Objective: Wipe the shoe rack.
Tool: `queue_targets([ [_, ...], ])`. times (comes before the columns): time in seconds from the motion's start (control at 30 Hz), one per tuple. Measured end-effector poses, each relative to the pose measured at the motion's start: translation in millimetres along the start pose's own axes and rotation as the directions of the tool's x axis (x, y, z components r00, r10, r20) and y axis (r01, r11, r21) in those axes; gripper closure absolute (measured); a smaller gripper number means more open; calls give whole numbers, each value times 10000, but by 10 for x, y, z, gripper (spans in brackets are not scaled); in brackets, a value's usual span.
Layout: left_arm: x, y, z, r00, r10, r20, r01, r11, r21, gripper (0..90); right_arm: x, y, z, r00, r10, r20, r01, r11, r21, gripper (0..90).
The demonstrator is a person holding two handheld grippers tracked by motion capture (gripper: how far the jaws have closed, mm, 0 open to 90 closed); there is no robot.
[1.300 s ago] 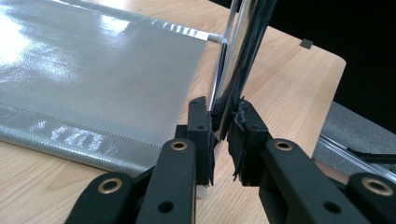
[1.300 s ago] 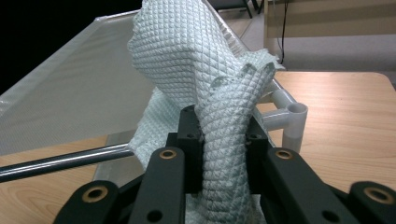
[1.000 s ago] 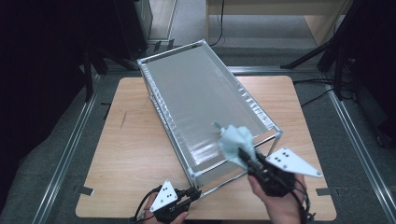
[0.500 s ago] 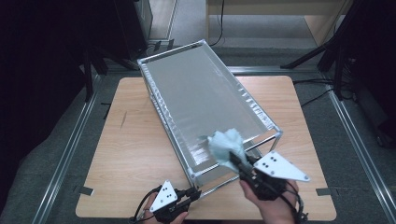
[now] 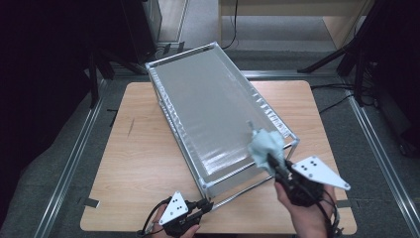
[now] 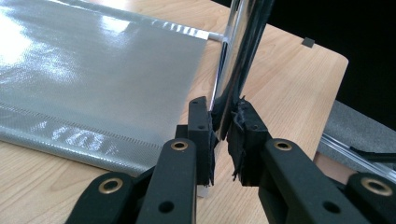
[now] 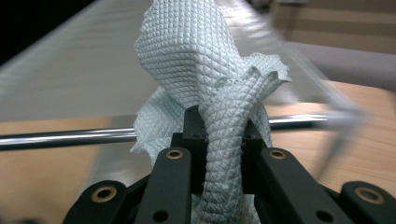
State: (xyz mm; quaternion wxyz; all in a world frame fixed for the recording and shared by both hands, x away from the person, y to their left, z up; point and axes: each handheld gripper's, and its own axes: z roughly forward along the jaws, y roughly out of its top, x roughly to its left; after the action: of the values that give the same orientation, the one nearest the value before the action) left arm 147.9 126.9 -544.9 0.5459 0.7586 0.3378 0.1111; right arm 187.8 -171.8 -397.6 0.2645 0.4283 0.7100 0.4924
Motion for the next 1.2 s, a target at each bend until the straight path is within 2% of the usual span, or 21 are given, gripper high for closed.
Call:
queue_targets([
  [0.1, 6, 0, -1, 10000, -18, -24, 18, 10000, -8, 800, 334, 13, 30, 9929, -668, -981, 679, 9977, 76, 787],
  [0.17, 9, 0, -2, 10000, -14, -30, 14, 10000, -9, 799, 548, 0, 42, 9791, -1408, -1470, 1415, 9899, -52, 783],
  [0.2, 14, 0, -4, 10000, -29, -30, 29, 10000, -18, 800, 631, -13, 46, 9714, -1878, -1450, 1880, 9821, -128, 783],
  [0.23, 18, -1, -6, 10000, -37, -21, 37, 10000, -19, 799, 682, -22, 47, 9682, -2171, -1242, 2170, 9761, -150, 784],
  [0.27, 18, -2, -7, 10000, -47, -21, 47, 10000, -19, 799, 687, -23, 49, 9668, -2254, -1205, 2251, 9742, -159, 785],
  [0.33, 17, -2, -7, 10000, -55, -29, 55, 10000, -23, 799, 604, -13, 54, 9710, -1819, -1554, 1826, 9831, -96, 788],
  [0.37, 17, -2, -8, 10000, -52, -25, 52, 10000, -11, 799, 545, -12, 55, 9745, -1628, -1544, 1636, 9865, -74, 789],
  [0.5, 20, -1, -8, 10000, -25, -9, 25, 10000, -1, 799, 261, -10, 42, 9908, -1084, -807, 1084, 9941, -49, 785],
  [0.6, 20, -1, -8, 10000, -19, -2, 19, 10000, 9, 800, -20, -35, 26, 9994, -353, -62, 352, 9992, -164, 777],
  [0.7, 22, -1, -10, 10000, 4, -1, -4, 10000, 35, 799, -279, -106, 18, 9958, 423, 812, -379, 9977, -557, 775],
  [0.77, 24, -1, -6, 10000, 11, -3, -11, 10000, 25, 799, -378, -158, 21, 9905, 775, 1136, -689, 9946, -782, 777],
  [0.83, 26, -2, -4, 10000, 25, 6, -25, 10000, 23, 799, -404, -197, 32, 9889, 847, 1223, -756, 9941, -772, 782],
  [0.97, 23, -1, -5, 10000, 23, 7, -23, 10000, 34, 800, -339, -286, 73, 9852, 483, 1645, -417, 9982, -431, 787],
  [1.07, 23, -1, -7, 10000, 34, 4, -34, 10000, 33, 800, -334, -410, 169, 9835, 330, 1781, -388, 9988, 292, 789],
  [1.13, 26, -1, -12, 10000, 62, 3, -62, 10000, 67, 800, -334, -541, 288, 9848, 285, 1715, -450, 9946, 935, 790],
  [1.2, 27, -1, -14, 10000, 59, 14, -60, 10000, 76, 800, -314, -686, 440, 9881, 63, 1536, -309, 9869, 1586, 791],
])
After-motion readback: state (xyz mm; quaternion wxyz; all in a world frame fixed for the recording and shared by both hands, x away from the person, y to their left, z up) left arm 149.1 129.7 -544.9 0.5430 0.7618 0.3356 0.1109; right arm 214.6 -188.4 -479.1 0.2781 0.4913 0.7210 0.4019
